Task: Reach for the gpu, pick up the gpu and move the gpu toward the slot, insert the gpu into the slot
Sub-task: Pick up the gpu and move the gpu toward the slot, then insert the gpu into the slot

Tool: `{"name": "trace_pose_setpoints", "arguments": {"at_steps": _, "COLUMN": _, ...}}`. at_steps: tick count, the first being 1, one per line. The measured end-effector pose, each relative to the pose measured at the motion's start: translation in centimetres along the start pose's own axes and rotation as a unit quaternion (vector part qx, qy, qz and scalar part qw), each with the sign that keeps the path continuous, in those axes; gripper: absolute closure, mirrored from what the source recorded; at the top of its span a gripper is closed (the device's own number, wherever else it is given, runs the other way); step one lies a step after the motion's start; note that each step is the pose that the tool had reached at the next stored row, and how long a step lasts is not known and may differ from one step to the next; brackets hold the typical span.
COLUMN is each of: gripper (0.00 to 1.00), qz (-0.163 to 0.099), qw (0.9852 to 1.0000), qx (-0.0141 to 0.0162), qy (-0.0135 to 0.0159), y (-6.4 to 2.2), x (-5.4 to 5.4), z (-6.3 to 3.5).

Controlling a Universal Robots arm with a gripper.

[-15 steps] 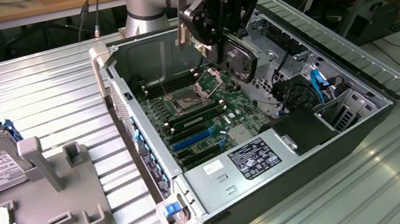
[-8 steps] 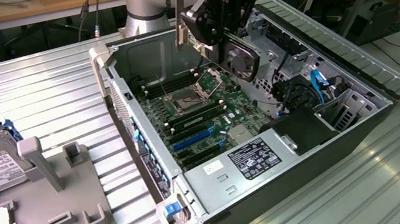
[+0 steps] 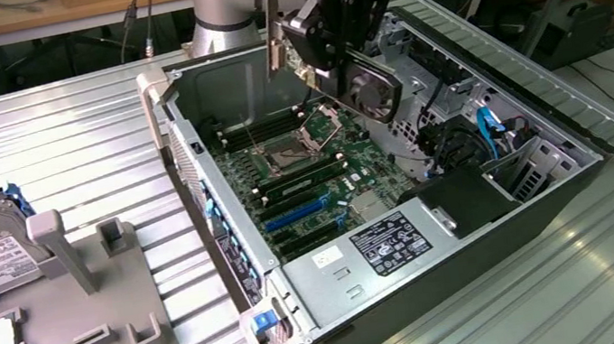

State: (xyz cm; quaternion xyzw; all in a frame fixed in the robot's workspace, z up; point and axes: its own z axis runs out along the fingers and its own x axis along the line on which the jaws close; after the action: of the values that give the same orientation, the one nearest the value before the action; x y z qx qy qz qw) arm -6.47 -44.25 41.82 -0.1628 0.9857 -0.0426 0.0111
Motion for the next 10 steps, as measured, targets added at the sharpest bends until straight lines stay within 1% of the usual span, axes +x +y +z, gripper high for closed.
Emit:
{"name": "trace_pose_setpoints", "arguments": {"at_steps": 5, "gripper": 0.71, "qz": -0.022, "qw": 0.9998, "qx": -0.0003, "qy": -0.0019, "y": 0.00, "x": 0.00, "z": 0.00}}
{"name": "trace_pose_setpoints", "arguments": {"at_steps": 10, "gripper": 0.71, "qz": -0.044, "qw": 0.9990, "qx": -0.0005, "qy": -0.0039, "y": 0.00, "x": 0.00, "z": 0.00}}
